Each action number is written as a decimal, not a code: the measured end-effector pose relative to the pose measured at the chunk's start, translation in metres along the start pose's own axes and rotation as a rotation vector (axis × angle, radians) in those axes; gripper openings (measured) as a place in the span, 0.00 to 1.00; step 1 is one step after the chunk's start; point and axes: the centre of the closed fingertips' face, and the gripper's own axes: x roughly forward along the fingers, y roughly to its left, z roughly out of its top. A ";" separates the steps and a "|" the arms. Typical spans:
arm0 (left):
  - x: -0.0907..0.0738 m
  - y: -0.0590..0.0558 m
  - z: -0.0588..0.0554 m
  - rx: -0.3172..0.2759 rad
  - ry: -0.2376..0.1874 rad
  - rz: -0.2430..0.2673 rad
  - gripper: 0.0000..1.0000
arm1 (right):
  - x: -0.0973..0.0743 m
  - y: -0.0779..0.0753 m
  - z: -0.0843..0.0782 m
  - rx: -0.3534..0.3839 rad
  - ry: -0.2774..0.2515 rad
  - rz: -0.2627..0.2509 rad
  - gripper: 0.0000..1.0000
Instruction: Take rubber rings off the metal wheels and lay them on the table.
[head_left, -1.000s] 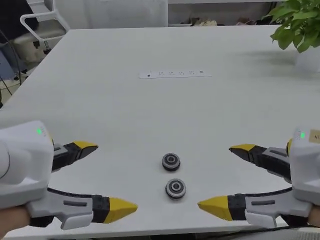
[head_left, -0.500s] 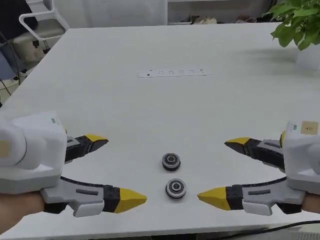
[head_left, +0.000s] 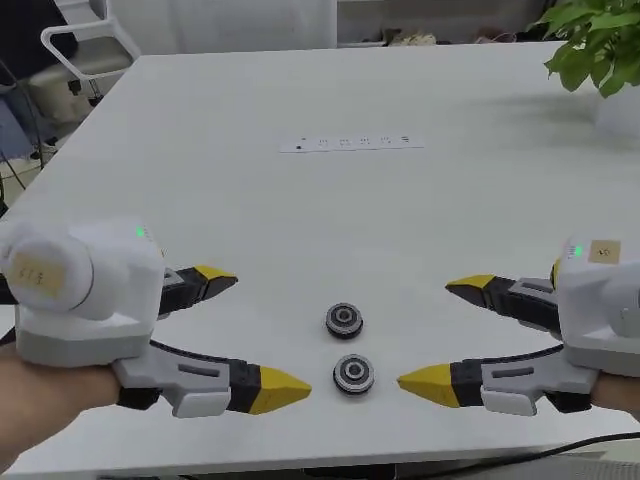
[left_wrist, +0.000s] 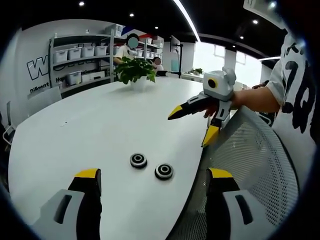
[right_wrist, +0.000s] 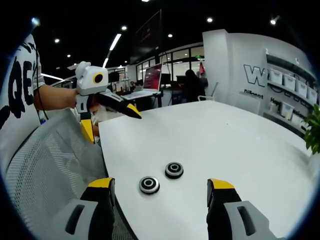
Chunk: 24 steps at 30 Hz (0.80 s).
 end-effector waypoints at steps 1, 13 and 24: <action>0.001 0.000 0.000 -0.001 0.001 -0.002 0.83 | 0.001 0.000 -0.001 0.000 -0.001 0.003 0.74; 0.018 -0.002 -0.003 -0.002 0.010 -0.042 0.78 | 0.013 0.000 -0.012 -0.031 0.011 0.044 0.69; 0.030 0.000 -0.004 -0.030 0.003 -0.083 0.74 | 0.024 0.000 -0.021 -0.041 0.024 0.071 0.65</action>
